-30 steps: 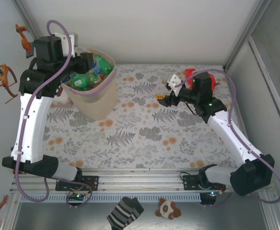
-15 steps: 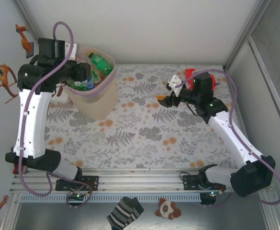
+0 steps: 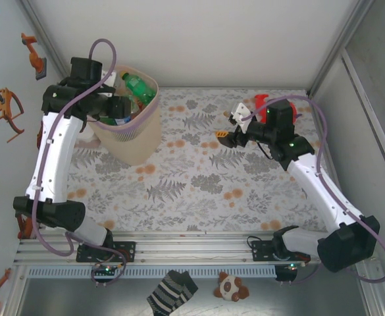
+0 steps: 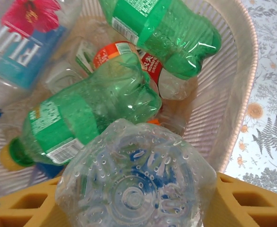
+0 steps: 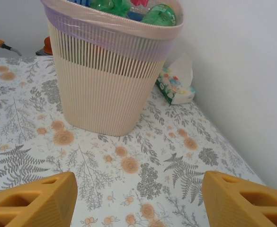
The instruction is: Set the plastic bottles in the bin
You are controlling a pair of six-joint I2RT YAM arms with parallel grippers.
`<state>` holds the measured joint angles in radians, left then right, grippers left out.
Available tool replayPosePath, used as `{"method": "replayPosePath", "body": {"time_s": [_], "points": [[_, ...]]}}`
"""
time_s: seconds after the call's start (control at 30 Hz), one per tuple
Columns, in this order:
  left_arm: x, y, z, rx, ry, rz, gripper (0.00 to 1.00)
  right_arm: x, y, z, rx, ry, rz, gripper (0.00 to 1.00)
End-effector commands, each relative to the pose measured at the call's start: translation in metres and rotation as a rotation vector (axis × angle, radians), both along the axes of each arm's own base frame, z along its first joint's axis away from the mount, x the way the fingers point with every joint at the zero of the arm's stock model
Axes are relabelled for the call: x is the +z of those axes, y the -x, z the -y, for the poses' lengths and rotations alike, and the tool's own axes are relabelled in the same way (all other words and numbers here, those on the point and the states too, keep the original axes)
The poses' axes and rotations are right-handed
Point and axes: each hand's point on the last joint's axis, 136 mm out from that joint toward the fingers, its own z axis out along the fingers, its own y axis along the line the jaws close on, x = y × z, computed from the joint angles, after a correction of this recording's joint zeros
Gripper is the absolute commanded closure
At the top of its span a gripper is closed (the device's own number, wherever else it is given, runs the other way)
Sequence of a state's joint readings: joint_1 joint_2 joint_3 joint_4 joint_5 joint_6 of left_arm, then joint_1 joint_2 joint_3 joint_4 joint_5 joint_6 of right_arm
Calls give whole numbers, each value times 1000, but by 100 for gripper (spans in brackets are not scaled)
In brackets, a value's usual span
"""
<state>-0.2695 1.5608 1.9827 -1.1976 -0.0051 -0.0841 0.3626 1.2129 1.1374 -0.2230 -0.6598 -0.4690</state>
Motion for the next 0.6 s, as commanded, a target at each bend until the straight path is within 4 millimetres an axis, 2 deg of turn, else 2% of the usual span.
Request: {"method": "replayPosePath", "body": {"time_s": [0.0,0.47,0.57], "points": [[-17,-6,7,-15,48,-45,52,12,6,1,1,2,41,31],[-99,-11,-7,26,53,-237,52,5,3,1,3,11,33,31],[-111,-10,-6,23,59,-274,51,4,4,1,4,13,32,31]]}}
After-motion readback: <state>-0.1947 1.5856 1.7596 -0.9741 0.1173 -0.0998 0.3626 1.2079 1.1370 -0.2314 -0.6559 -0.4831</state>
